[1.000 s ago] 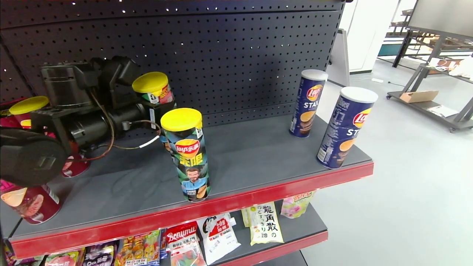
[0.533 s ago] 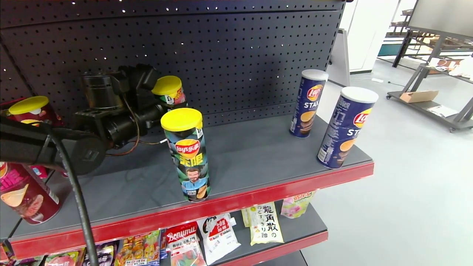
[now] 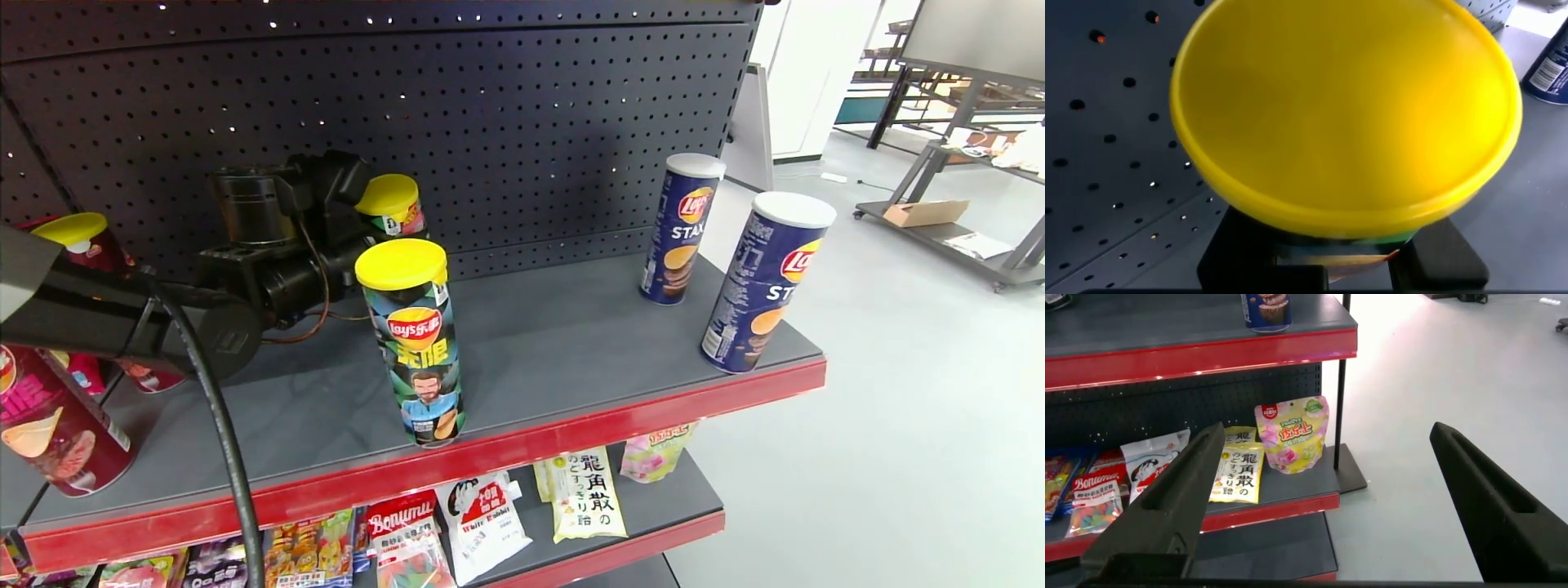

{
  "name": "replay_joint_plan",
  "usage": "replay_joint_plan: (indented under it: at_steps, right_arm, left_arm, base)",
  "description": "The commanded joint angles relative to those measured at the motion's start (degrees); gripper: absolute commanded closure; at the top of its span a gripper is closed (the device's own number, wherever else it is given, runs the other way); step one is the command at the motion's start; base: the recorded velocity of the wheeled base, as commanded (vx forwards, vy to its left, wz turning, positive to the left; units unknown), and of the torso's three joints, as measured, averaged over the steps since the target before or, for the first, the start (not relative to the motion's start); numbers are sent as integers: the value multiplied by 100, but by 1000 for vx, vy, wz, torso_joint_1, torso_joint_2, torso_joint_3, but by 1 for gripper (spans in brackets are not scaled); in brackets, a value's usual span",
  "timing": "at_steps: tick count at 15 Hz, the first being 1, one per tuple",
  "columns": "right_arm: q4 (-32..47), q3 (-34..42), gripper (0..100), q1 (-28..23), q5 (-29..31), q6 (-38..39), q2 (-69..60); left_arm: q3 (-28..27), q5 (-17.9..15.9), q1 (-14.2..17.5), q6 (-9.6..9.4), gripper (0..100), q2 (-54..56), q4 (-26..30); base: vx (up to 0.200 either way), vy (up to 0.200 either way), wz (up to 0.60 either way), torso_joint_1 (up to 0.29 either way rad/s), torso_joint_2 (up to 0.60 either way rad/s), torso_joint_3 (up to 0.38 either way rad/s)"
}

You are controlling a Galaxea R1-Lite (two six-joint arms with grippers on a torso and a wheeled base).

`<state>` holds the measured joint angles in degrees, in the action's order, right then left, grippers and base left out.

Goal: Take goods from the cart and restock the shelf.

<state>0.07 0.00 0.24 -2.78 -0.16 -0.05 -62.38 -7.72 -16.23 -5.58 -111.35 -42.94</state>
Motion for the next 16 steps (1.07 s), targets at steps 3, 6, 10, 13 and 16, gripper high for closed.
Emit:
replay_joint_plan:
  at_steps: [3,6,10,13,16]
  right_arm:
    - [1,0,0,2,-3,-2,5]
    - [1,0,0,2,5,-2,5]
    - [-7,0,0,2,-3,-2,5]
    - [1,0,0,2,-3,-2,5]
    - [-7,0,0,2,-3,-2,5]
  left_arm:
    - [-73,-11,-21,13,100,8,13]
    - [-248,-19,-39,22,100,-1,128]
    - [-213,-107,-30,22,100,131,259]
    - [-196,-116,-30,31,100,184,514]
    - [-187,-125,-30,31,100,131,523]
  base:
    - [0,0,0,0,0,0]
    - [0,0,0,0,0,0]
    - [0,0,0,0,0,0]
    - [0,0,0,0,0,0]
    - [0,0,0,0,0,0]
